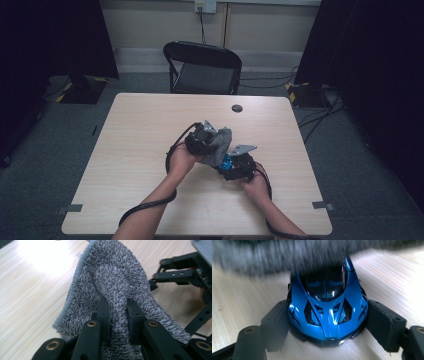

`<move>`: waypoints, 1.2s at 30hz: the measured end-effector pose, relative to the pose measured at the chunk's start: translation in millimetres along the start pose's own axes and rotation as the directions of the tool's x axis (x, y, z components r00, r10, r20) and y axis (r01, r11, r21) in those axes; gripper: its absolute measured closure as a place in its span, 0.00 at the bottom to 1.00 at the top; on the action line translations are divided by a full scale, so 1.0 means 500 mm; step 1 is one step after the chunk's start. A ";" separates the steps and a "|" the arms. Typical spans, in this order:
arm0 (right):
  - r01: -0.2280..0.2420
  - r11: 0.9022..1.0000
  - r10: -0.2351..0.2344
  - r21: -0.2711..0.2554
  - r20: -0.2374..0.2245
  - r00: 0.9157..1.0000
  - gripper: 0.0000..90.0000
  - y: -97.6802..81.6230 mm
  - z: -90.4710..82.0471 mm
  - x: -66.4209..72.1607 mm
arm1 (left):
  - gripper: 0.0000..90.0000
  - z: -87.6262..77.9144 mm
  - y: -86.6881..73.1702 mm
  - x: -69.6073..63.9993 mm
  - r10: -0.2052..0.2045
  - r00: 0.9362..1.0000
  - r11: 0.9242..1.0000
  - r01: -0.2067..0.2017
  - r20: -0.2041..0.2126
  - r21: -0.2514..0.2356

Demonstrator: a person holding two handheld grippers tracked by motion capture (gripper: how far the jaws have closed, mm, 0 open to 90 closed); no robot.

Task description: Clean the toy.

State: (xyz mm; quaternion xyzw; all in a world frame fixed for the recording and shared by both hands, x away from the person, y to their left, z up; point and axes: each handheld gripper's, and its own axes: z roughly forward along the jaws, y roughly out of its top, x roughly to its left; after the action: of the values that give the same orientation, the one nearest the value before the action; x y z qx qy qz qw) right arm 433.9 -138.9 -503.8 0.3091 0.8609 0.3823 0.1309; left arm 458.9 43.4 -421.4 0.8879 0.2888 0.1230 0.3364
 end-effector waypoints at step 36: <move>0.000 1.000 0.000 0.001 0.000 1.000 0.27 0.000 0.000 0.000 | 0.84 0.051 -0.009 -0.007 0.022 0.999 0.998 -0.020 -0.027 0.067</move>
State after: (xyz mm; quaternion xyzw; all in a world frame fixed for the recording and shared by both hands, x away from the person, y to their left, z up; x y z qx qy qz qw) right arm 433.9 -138.9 -503.8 0.3089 0.8611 0.3820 0.1307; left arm 464.7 30.7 -443.5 0.8997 0.2880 0.1289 0.3015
